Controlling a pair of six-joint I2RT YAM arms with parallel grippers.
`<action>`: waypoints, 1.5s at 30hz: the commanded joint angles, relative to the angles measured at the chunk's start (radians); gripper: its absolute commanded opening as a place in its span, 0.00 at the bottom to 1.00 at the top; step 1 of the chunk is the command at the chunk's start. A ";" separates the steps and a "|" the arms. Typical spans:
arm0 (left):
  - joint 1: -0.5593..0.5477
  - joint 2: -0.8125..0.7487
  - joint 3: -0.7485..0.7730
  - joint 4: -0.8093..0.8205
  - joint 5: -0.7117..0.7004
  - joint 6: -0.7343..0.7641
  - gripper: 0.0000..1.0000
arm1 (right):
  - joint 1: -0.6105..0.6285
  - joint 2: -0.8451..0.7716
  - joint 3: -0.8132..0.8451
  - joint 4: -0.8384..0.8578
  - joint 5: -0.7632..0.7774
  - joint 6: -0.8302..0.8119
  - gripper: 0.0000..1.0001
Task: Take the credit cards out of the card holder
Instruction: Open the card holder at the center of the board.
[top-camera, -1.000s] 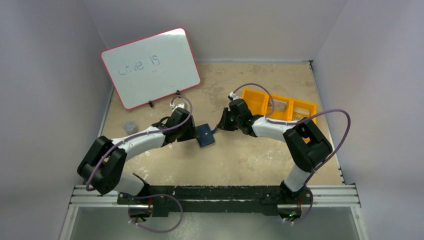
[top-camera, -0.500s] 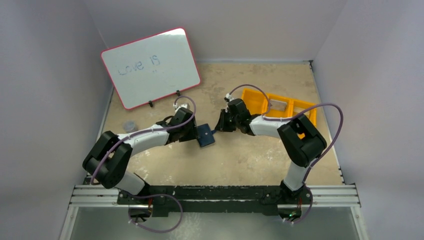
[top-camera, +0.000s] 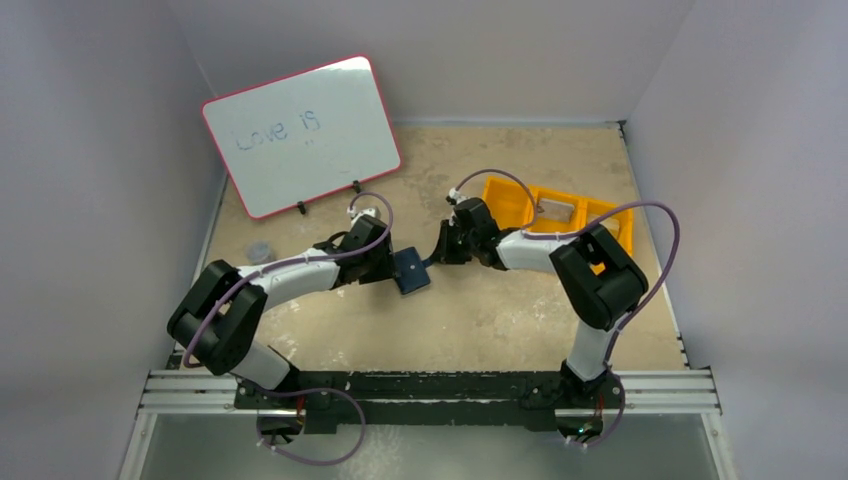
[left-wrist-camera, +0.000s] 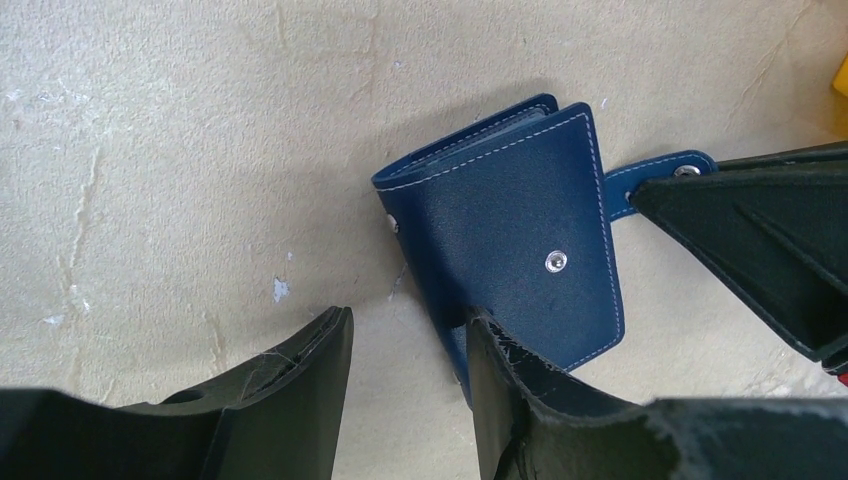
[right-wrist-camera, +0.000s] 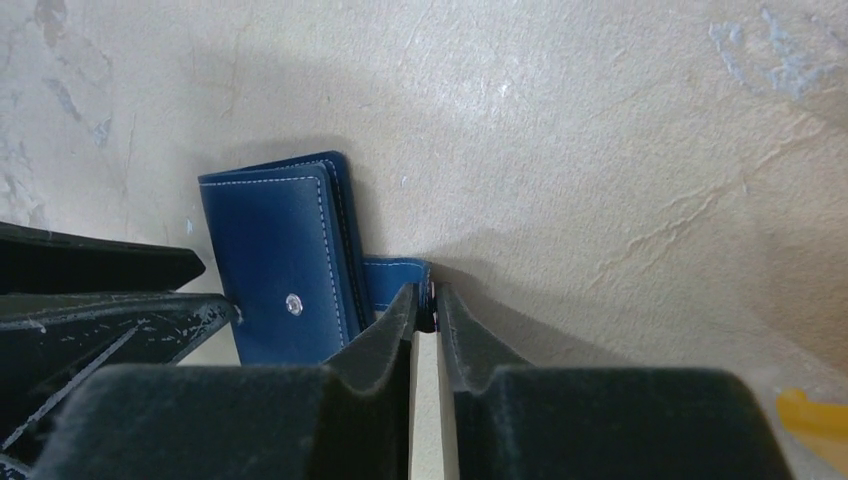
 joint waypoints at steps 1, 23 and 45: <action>-0.007 -0.012 0.035 0.029 -0.003 0.000 0.45 | -0.005 0.006 0.031 0.069 -0.036 -0.007 0.09; -0.007 -0.261 -0.004 0.035 -0.203 -0.094 0.58 | 0.028 -0.297 -0.102 0.151 -0.119 0.009 0.00; -0.005 -0.367 -0.058 -0.091 -0.391 -0.153 0.59 | 0.108 -0.417 -0.148 0.148 -0.035 0.272 0.00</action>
